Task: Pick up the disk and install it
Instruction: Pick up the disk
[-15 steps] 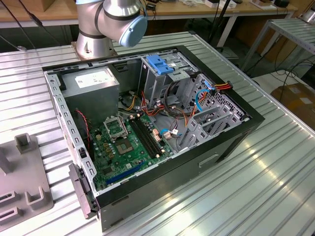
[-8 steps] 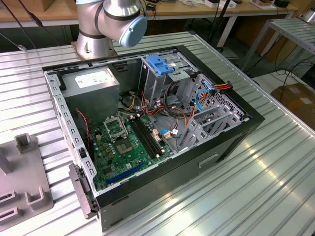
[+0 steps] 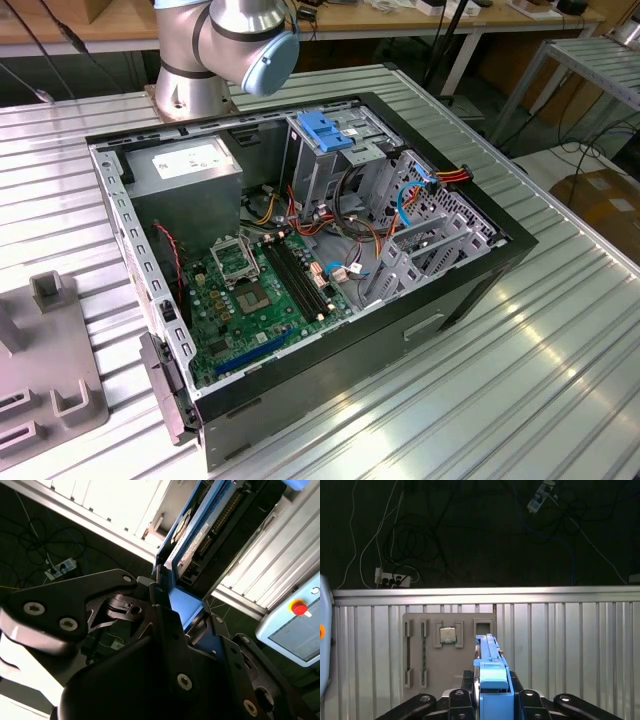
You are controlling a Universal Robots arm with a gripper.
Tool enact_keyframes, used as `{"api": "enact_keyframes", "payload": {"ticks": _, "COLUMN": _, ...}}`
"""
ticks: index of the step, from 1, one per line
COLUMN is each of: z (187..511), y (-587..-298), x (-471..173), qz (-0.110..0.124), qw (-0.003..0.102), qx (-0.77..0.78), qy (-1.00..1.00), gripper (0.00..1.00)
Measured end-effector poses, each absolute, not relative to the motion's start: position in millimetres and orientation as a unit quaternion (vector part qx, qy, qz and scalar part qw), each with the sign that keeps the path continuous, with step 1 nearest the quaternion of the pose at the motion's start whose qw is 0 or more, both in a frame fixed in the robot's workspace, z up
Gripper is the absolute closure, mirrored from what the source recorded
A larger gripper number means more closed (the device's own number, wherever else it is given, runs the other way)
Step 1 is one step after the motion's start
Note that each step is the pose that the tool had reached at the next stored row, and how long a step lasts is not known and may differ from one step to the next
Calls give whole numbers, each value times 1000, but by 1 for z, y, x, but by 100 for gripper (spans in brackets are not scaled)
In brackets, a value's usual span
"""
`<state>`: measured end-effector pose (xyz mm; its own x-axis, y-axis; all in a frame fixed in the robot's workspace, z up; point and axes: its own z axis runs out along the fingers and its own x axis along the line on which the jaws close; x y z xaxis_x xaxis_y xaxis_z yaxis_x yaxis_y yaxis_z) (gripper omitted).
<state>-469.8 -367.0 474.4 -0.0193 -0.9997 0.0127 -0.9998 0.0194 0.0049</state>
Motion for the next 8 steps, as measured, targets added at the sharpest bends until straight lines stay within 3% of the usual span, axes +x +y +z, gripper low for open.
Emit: {"api": "enact_keyframes", "payload": {"ticks": 8, "z": 482, "y": -367, "x": -470, "qz": 1, "qw": 7, "qx": 700, "qy": -714, "gripper": 63}}
